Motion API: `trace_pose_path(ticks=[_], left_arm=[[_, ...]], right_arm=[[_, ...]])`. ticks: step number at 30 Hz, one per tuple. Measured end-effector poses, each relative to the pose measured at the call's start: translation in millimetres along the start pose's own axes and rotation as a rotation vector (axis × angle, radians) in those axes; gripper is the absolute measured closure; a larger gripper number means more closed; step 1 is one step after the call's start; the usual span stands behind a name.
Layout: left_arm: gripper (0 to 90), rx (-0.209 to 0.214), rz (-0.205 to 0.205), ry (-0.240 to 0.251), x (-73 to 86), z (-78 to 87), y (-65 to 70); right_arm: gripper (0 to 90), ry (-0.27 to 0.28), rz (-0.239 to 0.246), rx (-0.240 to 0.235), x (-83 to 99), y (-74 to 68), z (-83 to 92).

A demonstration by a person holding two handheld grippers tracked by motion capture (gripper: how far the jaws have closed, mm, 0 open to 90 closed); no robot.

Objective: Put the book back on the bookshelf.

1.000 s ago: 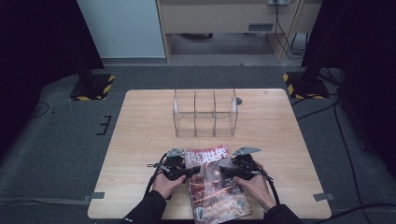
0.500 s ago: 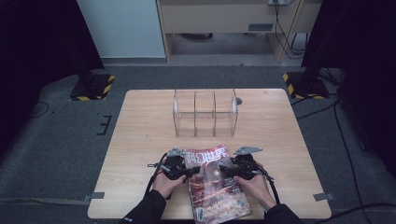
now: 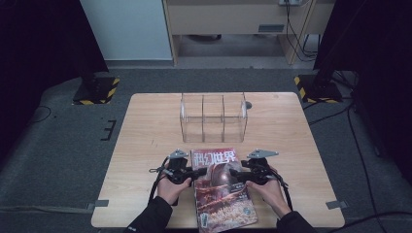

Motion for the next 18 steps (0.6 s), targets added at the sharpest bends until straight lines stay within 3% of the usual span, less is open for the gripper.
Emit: trace_pose_path(ticks=[7,11,18], left_arm=[[80.1,0.026,0.019,0.073,-18.5,15.2,7.3],[82.4,0.031,0.029,0.096,-27.8,24.5,8.2],[83.5,0.026,0.005,0.142,-41.8,41.4,9.7]], right_arm=[[29.1,0.062,-0.025,0.043,-10.7,19.6,21.6],[27.3,0.088,0.005,0.1,-13.8,33.2,35.5],[22.0,0.052,0.017,0.187,-10.3,57.3,48.9]])
Point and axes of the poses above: each handheld gripper's, and its own axes: z roughly backward along the jaws, x roughly out of its underside, y roughly to its right, the point moved 3 cm from there along -z, roughly forward along the jaws, and after that the axes turned 6 degrees about y, right-handed, at the moved point
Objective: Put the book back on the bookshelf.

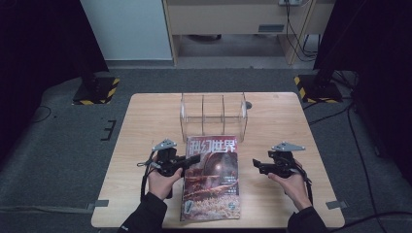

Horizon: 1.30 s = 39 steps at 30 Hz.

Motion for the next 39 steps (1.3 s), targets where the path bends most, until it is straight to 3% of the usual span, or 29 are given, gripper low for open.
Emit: trace_pose_path(ticks=[9,19,24,26,30,33,39], left_arm=[[83.5,0.001,-0.001,0.114,-28.5,32.6,2.7],[83.6,-0.123,-0.058,0.216,-53.2,72.9,3.7],[83.5,-0.178,-0.058,0.246,-58.5,82.9,-1.2],[83.5,-0.193,-0.056,0.255,-60.5,85.1,-2.7],[83.5,-0.243,-0.09,0.273,-67.2,89.5,-3.1],[83.5,-0.269,-0.109,0.279,-72.8,89.9,-3.9],[83.5,-0.285,-0.114,0.294,-90.5,77.9,-9.2]], right_arm=[[16.0,-0.082,0.016,0.13,13.0,26.4,0.4],[12.2,-0.182,0.066,0.165,26.6,30.8,-8.9],[9.9,-0.225,0.071,0.169,32.1,32.8,-12.5],[9.0,-0.226,0.059,0.164,33.4,32.8,-13.3],[6.6,-0.214,0.037,0.159,35.5,34.5,-13.5],[4.7,-0.177,0.037,0.165,38.0,34.1,-15.2],[3.6,-0.148,0.037,0.161,39.7,32.3,-16.4]])
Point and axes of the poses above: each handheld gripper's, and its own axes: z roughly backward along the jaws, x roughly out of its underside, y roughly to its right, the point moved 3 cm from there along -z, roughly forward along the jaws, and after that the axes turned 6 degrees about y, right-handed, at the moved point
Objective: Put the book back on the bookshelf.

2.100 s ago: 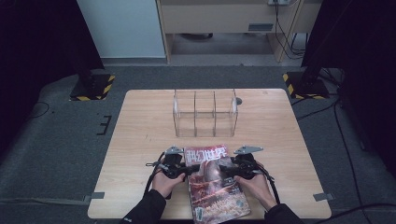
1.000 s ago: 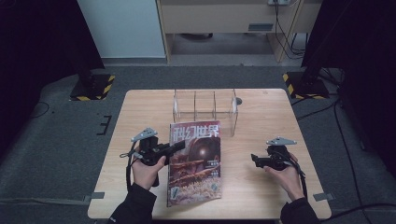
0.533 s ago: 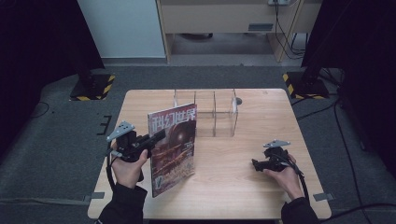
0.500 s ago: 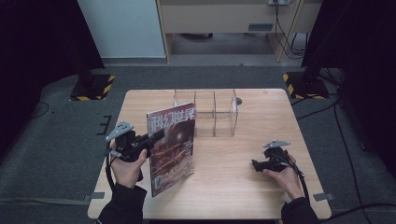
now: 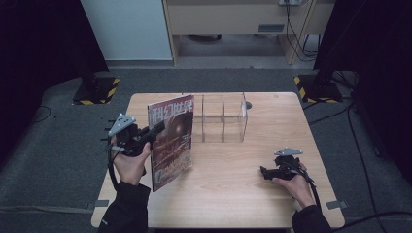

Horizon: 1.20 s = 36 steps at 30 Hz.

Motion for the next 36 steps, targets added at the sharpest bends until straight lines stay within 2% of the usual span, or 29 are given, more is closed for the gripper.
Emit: trace_pose_path(ticks=[8,15,20,24,28,34,36], left_arm=[[83.5,-0.051,-0.045,-0.005,-13.7,-22.9,3.7],[83.6,-0.077,-0.07,0.041,-24.7,-43.5,6.6],[83.5,-0.096,-0.067,0.08,-27.8,-61.5,1.3],[83.6,-0.126,-0.063,0.093,-25.2,-74.6,-3.8],[83.5,-0.154,-0.053,0.13,-17.4,-87.3,-7.9],[83.5,-0.171,-0.036,0.16,-6.1,-102.6,-13.8],[83.4,-0.171,-0.018,0.178,1.3,-105.8,-16.2]], right_arm=[[2.0,0.021,-0.005,0.005,0.3,-3.6,-2.3],[1.5,0.029,0.001,0.0,0.2,-5.6,-3.6],[1.1,0.03,0.001,0.0,0.2,-5.7,-3.8],[0.6,0.032,0.004,-0.001,0.3,-5.8,-4.3],[0.4,0.035,0.005,0.001,0.1,-6.2,-4.9],[0.5,0.036,0.006,0.002,0.0,-6.5,-5.0],[0.5,0.038,0.006,0.004,0.0,-6.6,-5.1]])
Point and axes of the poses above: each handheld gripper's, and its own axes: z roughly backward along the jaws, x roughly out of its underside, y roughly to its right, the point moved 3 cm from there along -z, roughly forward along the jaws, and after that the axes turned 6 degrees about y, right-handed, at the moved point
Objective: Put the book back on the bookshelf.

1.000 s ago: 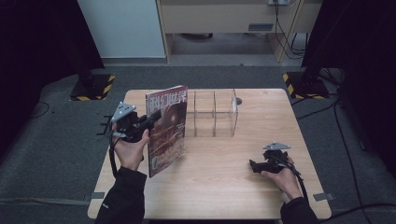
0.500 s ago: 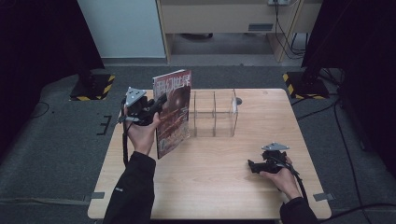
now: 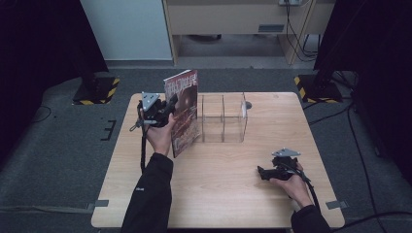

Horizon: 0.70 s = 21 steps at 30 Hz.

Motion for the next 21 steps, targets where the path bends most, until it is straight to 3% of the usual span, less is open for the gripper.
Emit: trace_pose_path(ticks=[3,5,12,21], left_arm=[[83.3,0.005,0.018,0.043,6.0,1.8,-2.3],[83.2,0.005,0.004,0.047,7.2,4.2,-3.7],[82.2,0.041,-0.053,0.011,12.5,24.9,-5.1],[81.7,0.06,-0.084,-0.05,27.5,65.7,-13.6]], right_arm=[[0.5,0.0,0.0,0.001,0.0,-0.2,0.0],[0.5,0.0,0.0,0.0,0.0,-0.3,0.0],[0.6,0.001,-0.002,0.002,0.1,-1.0,0.1],[0.4,0.0,-0.007,-0.003,0.5,-1.7,0.4]])
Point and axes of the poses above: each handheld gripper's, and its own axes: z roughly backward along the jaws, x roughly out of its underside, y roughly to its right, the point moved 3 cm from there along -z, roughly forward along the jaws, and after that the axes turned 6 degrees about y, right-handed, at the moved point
